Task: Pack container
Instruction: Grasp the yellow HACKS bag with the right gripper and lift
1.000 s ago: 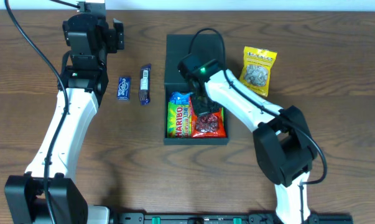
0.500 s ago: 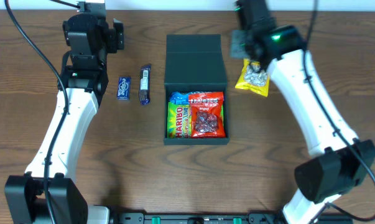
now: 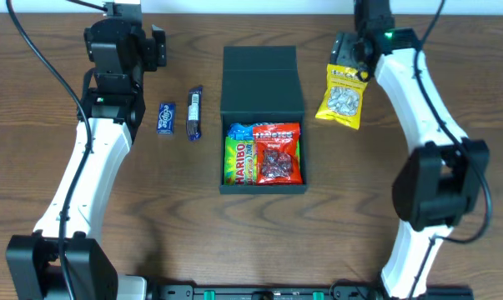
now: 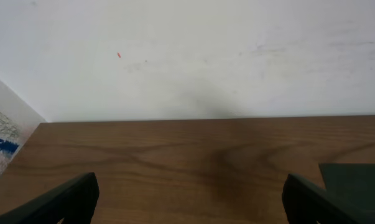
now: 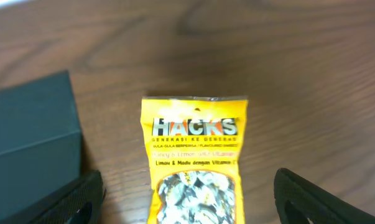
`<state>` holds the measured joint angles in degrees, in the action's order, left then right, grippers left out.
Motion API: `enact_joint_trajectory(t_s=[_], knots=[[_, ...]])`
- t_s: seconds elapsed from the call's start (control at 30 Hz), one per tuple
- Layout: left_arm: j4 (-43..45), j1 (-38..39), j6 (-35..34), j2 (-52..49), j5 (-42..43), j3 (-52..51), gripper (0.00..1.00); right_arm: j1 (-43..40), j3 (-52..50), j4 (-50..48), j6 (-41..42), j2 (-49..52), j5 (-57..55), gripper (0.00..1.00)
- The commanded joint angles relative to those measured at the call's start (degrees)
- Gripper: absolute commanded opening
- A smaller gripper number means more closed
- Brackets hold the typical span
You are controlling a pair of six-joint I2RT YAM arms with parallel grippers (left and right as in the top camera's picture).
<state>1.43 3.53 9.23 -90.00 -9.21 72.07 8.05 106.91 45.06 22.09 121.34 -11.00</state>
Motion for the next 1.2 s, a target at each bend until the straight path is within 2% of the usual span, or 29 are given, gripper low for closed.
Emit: enact_joint_trajectory(t_s=[0.0,0.37,0.5,0.63,0.83,1.0,1.17], knots=[[0.13,-0.24,0.59,0.90,-0.17,1.51,0.95,-0.17,-0.04,-1.22,0.68,3.34,2.62,0.87],[0.13,-0.24,0.61,0.87,-0.20,1.51,0.95,-0.26,-0.04,-2.19,1.53,12.11,5.53,0.77],[0.13,-0.24,0.61,0.87,-0.20,1.51,0.95,-0.26,-0.09,-1.88,1.64,13.86,5.70,0.65],[0.13,-0.24,0.61,0.87,-0.20,1.51,0.95,-0.26,-0.11,-1.49,1.66,14.47,6.62,0.44],[0.13,-0.24,0.61,0.87,-0.22,1.51,0.95,-0.26,-0.02,-0.28,1.64,14.29,6.60,0.01],[0.17,-0.24,0.63,0.90,-0.24,1.51,0.95,-0.26,3.74,5.46,1.53,13.86,6.54,0.02],[0.37,-0.26,2.05,0.87,-0.44,1.51,0.95,0.00,12.26,13.75,1.42,13.18,6.54,0.01]])
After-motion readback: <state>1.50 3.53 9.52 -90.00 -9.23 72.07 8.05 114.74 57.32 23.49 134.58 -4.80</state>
